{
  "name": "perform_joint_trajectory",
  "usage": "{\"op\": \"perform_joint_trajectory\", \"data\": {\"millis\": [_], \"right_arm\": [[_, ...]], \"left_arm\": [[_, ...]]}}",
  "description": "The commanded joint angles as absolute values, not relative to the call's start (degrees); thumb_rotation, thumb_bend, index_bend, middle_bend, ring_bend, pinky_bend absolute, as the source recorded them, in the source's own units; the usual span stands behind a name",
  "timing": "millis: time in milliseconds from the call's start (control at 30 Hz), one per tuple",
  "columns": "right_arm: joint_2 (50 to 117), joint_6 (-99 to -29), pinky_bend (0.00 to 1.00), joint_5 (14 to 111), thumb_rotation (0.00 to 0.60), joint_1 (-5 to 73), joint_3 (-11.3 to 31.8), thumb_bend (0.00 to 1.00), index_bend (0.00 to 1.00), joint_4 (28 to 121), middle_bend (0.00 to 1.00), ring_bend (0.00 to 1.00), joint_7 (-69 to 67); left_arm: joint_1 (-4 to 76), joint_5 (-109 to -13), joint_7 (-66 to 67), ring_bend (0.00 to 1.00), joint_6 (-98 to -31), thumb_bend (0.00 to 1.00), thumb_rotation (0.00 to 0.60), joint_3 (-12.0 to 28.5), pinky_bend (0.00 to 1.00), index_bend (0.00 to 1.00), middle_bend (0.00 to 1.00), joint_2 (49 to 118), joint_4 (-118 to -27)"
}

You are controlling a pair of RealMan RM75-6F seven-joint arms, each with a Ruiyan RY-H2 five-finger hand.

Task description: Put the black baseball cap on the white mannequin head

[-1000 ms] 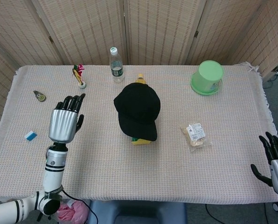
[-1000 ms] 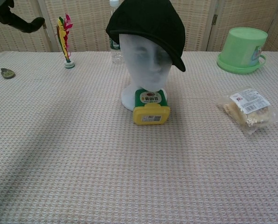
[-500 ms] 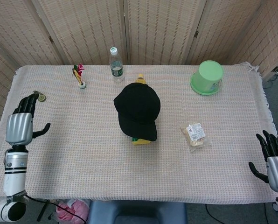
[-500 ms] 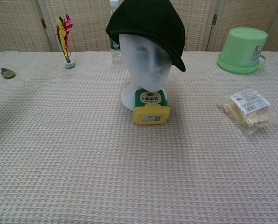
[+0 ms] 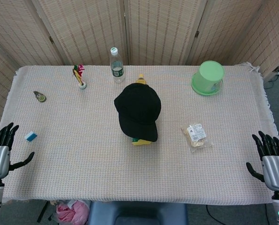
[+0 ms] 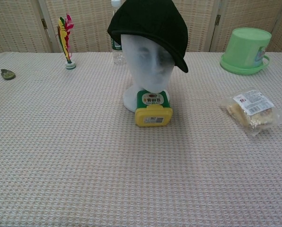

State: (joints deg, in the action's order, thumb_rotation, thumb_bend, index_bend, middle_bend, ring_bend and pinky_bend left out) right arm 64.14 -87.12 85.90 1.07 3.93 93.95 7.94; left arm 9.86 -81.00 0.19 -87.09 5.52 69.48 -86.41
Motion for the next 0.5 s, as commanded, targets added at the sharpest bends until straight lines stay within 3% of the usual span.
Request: {"op": "perform_joint_trajectory", "data": {"millis": [33, 167, 500], "right_arm": [[64.3, -86.9, 0.00, 85.8, 0.600, 1.2, 3.8, 0.23, 0.00, 94.1, 0.00, 0.00, 8.6], [64.4, -87.5, 0.00, 86.2, 0.600, 1.0, 3.5, 0.23, 0.00, 94.3, 0.00, 0.00, 8.9], [64.4, -87.2, 0.00, 87.1, 0.600, 1.3, 3.2, 0.23, 0.00, 94.2, 0.00, 0.00, 8.8]], "left_arm": [[8.3, -82.2, 1.5, 0.06, -89.1, 0.26, 0.377, 4.4, 0.30, 0.00, 0.05, 70.4, -85.0], [5.8, -83.1, 2.8, 0.06, -92.5, 0.26, 0.384, 3.4, 0.30, 0.00, 0.05, 72.2, -84.3], [4.2, -84.7, 3.5, 0.06, -93.5, 0.26, 0.410, 2.6, 0.30, 0.00, 0.05, 72.8, -84.4]]}}
